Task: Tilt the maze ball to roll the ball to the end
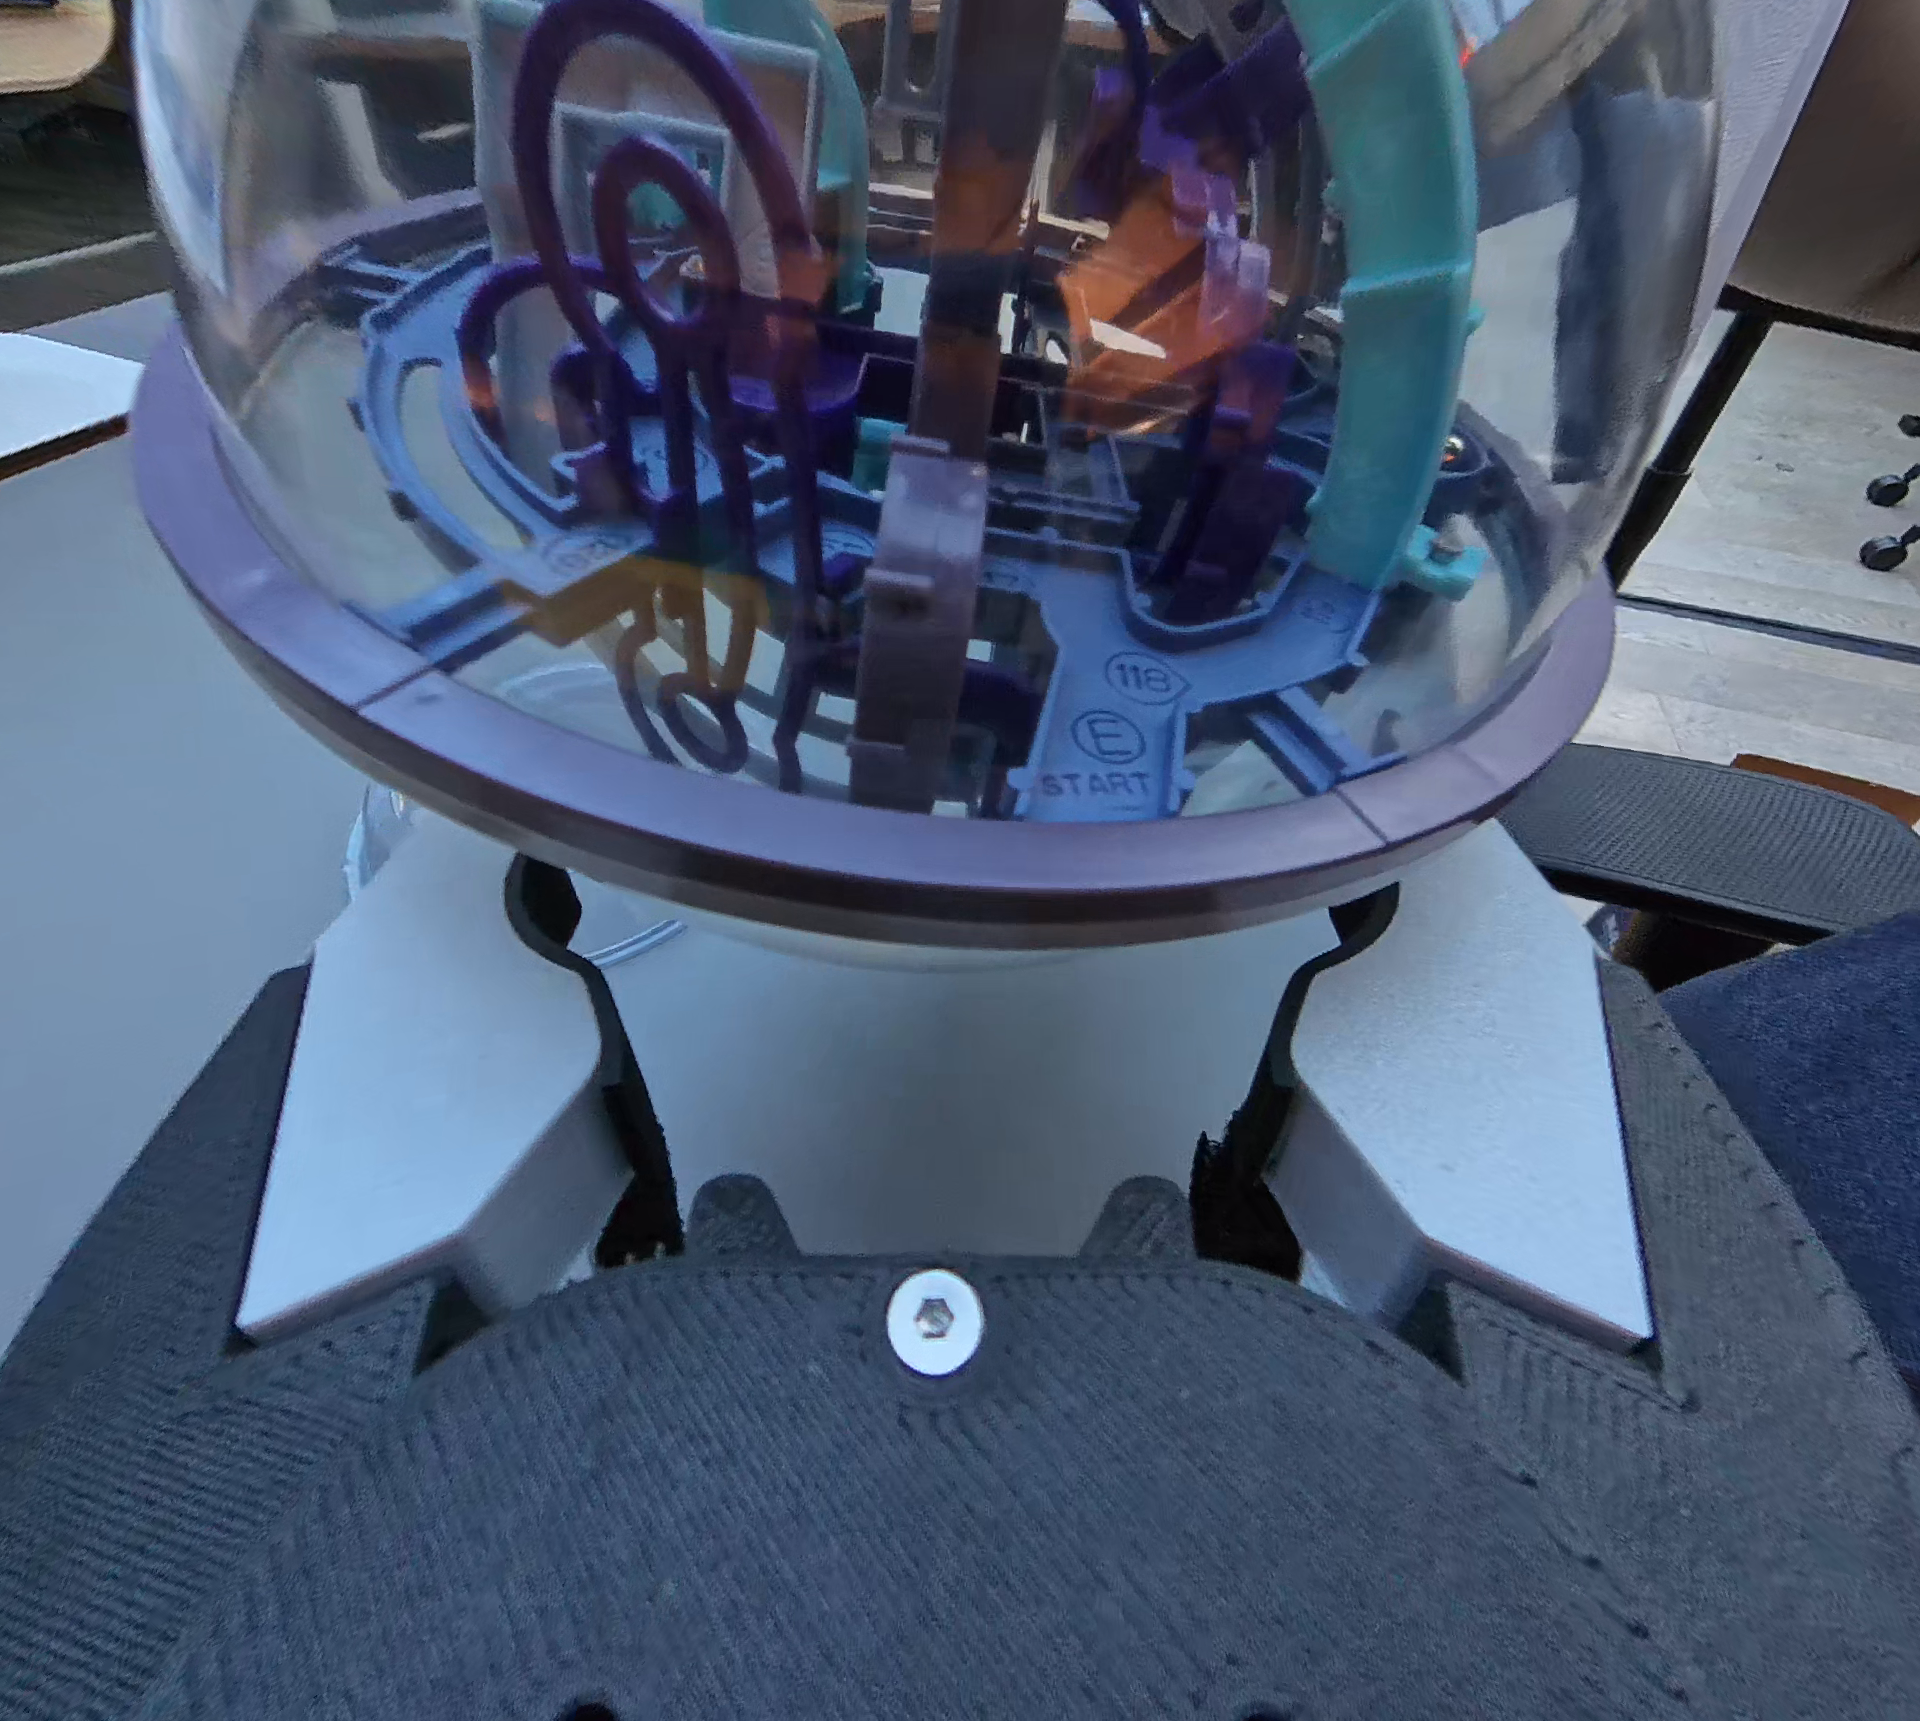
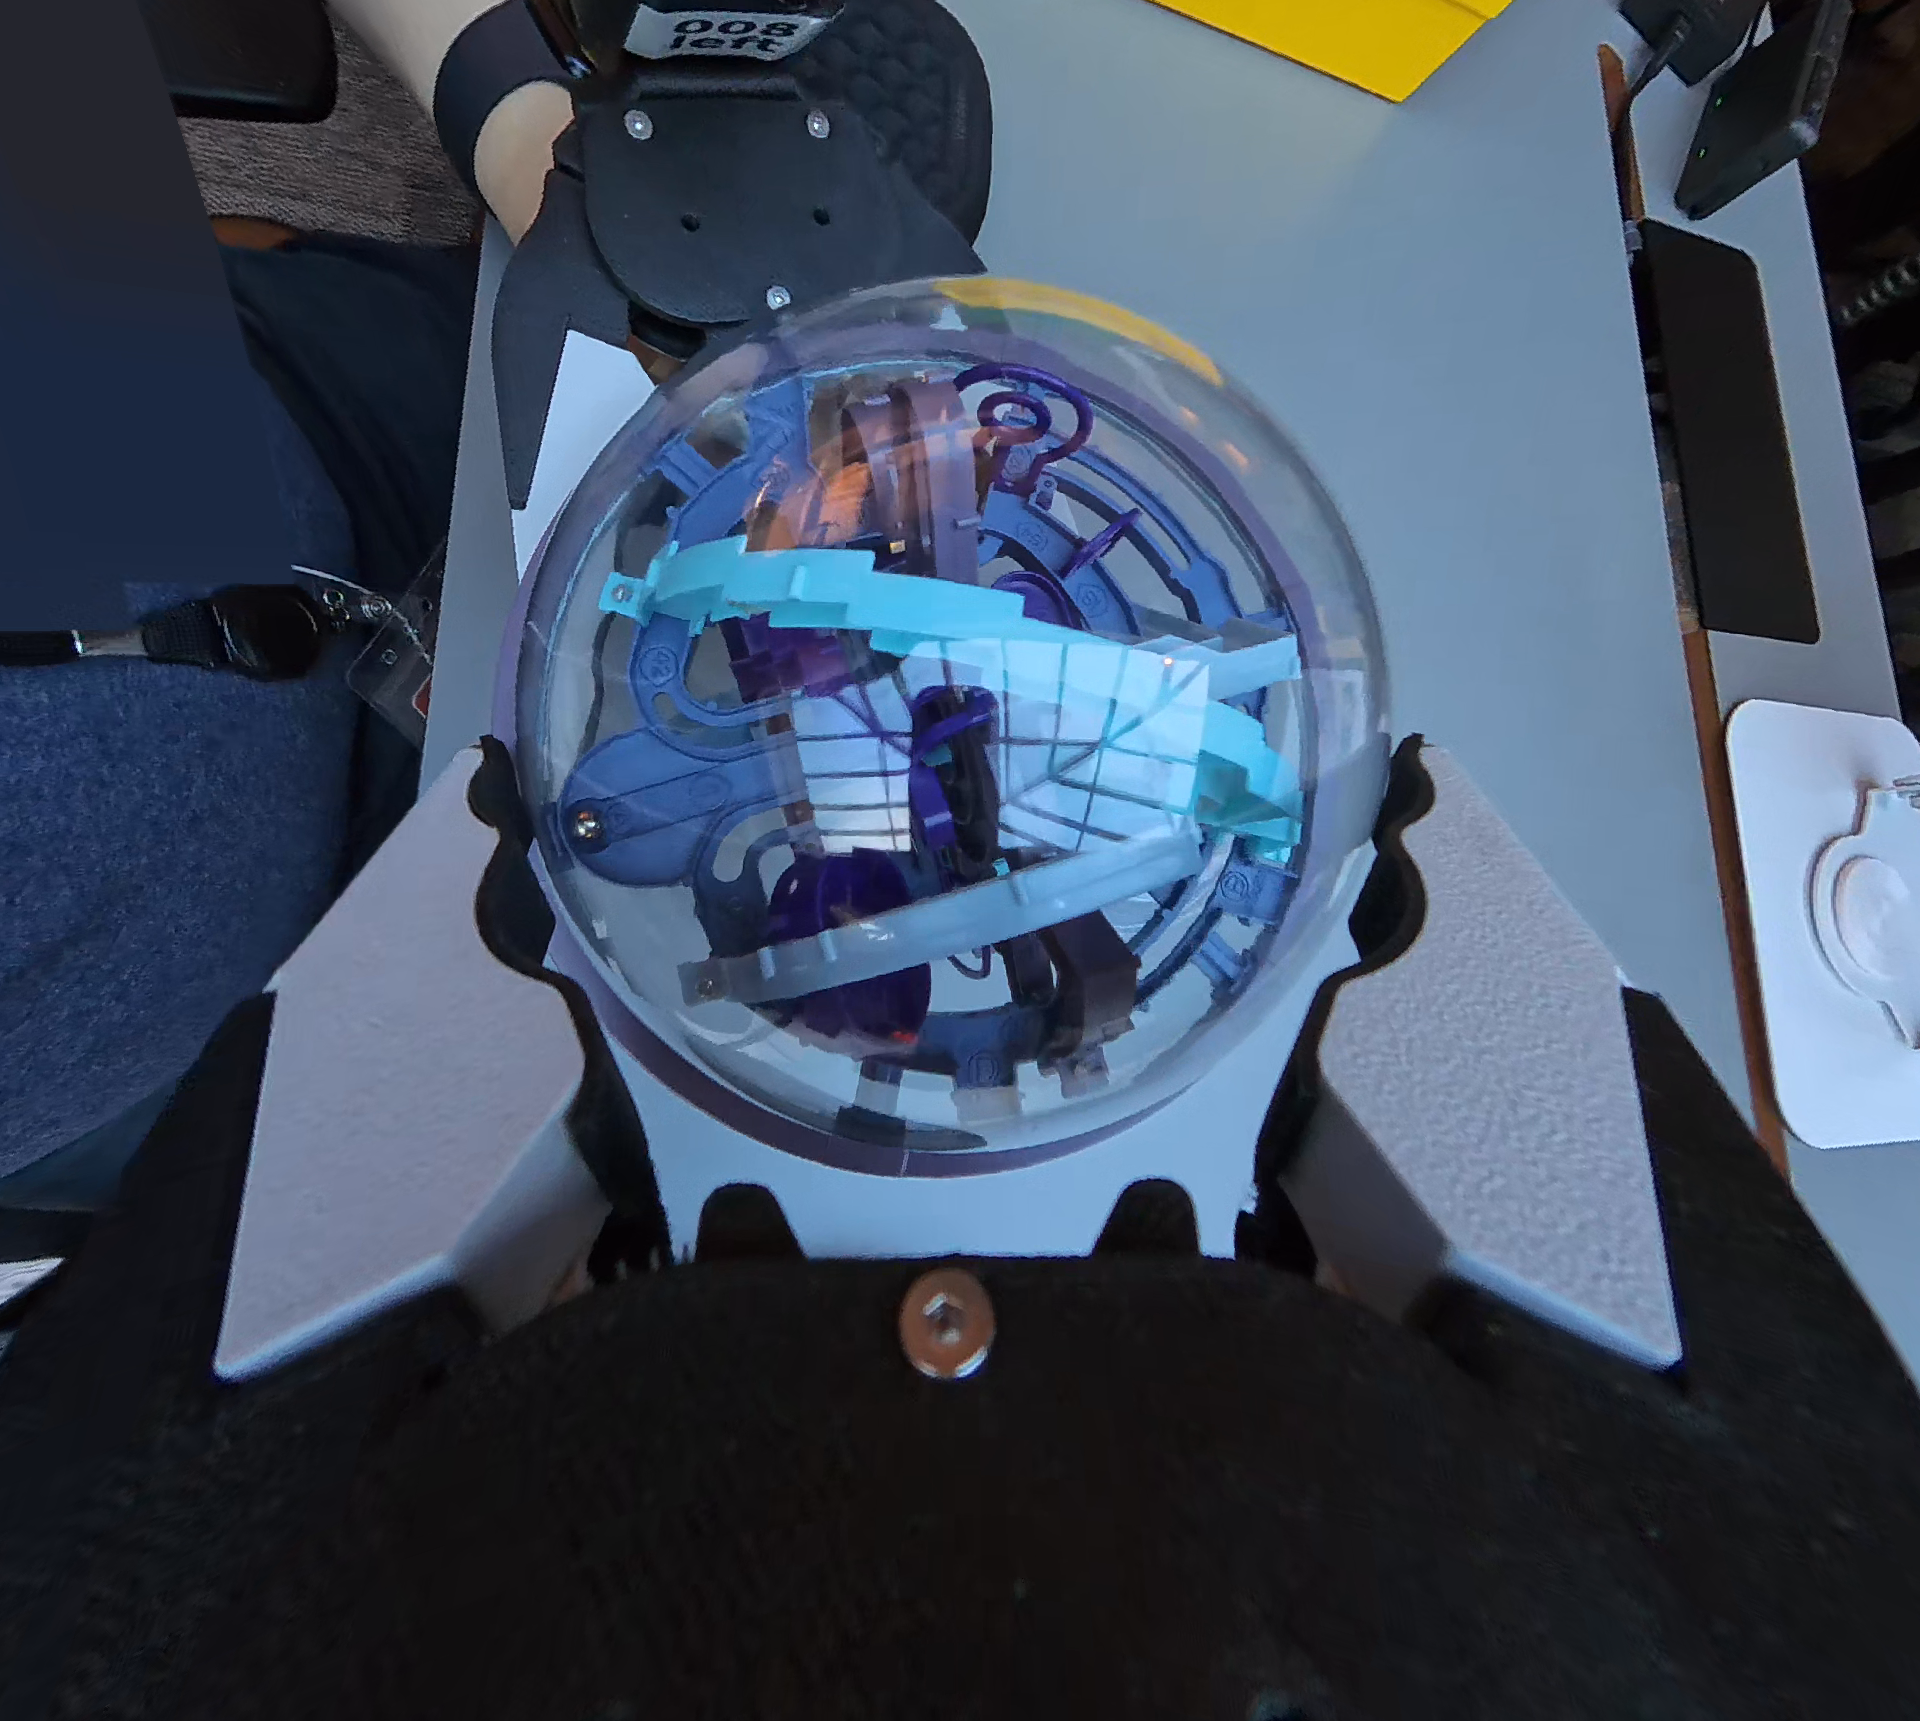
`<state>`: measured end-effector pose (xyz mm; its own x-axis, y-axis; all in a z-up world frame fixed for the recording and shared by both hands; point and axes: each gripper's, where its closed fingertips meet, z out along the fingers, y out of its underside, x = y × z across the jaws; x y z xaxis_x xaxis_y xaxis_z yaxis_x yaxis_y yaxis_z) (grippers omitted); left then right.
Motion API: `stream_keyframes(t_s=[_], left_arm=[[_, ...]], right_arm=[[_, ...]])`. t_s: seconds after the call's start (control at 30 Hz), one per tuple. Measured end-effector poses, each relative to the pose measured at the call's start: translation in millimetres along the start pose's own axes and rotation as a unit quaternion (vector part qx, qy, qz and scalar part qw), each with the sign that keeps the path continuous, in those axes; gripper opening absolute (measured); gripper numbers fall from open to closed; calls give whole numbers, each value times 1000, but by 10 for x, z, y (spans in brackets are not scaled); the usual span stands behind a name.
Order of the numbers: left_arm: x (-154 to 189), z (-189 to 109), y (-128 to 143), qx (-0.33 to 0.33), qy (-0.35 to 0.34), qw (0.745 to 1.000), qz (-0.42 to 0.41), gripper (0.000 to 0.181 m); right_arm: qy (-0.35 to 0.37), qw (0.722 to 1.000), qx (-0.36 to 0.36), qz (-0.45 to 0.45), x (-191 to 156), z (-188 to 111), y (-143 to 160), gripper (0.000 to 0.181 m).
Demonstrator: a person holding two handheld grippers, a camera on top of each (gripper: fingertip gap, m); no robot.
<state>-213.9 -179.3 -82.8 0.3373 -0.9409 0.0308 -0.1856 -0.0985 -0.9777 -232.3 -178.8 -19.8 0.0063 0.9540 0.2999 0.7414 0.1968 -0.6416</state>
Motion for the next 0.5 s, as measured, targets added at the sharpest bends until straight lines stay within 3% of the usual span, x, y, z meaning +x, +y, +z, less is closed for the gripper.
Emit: stream_keyframes(t_s=[0.5], left_arm=[[14,-32,6,-2,26,999,-33,148]], right_arm=[[-16,999,9,33,31,27,-48,158]])
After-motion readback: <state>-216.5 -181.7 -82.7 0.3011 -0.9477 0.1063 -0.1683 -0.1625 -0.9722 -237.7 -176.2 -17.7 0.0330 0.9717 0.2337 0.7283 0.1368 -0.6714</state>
